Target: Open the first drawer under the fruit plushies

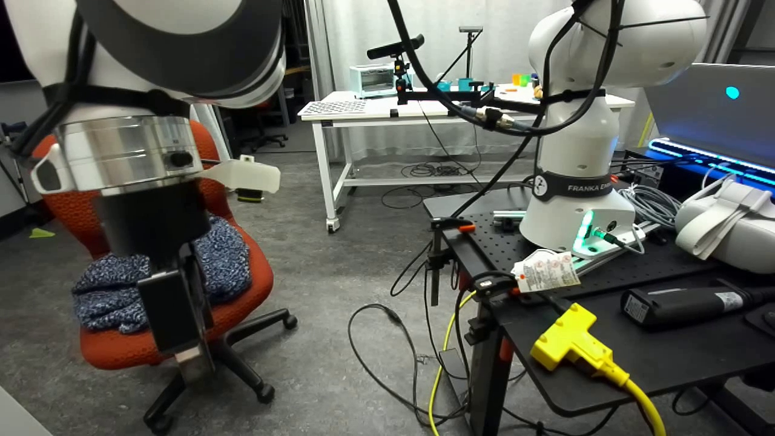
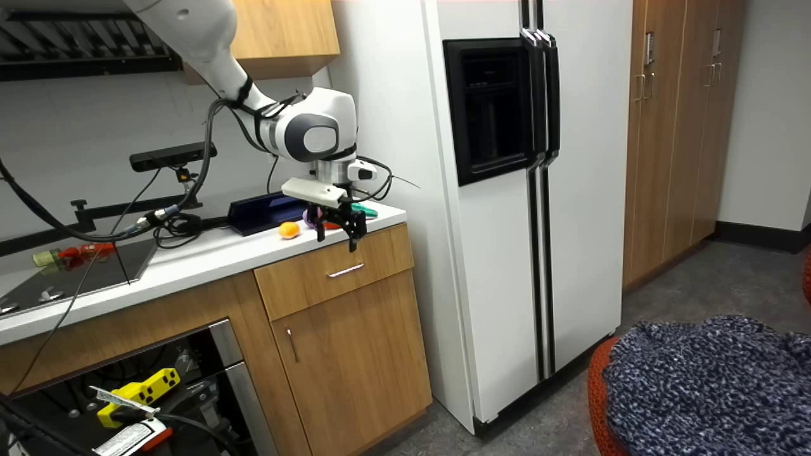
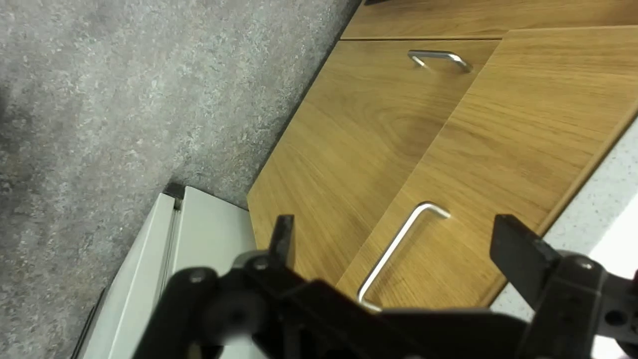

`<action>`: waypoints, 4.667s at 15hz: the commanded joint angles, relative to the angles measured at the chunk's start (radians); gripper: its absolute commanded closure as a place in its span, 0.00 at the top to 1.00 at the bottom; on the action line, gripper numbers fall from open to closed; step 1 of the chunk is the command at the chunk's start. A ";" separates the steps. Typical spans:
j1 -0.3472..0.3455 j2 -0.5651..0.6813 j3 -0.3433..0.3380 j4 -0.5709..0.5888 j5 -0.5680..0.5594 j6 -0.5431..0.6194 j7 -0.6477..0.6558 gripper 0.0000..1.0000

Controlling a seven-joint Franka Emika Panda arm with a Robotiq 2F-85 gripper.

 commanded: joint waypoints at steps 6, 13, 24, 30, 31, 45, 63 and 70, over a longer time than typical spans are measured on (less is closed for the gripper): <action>-0.011 0.017 -0.027 -0.002 -0.021 0.013 -0.009 1.00; -0.040 0.145 -0.011 0.103 0.009 0.039 -0.054 1.00; -0.028 0.360 0.040 0.330 0.003 0.042 -0.049 1.00; -0.013 0.470 0.057 0.442 -0.007 0.086 -0.040 1.00; -0.011 0.483 0.059 0.452 -0.010 0.089 -0.039 1.00; -0.027 0.468 0.013 0.438 -0.077 0.101 -0.032 1.00; -0.035 0.526 0.087 0.464 -0.013 0.115 -0.022 1.00; -0.027 0.504 0.047 0.444 -0.056 0.110 -0.022 1.00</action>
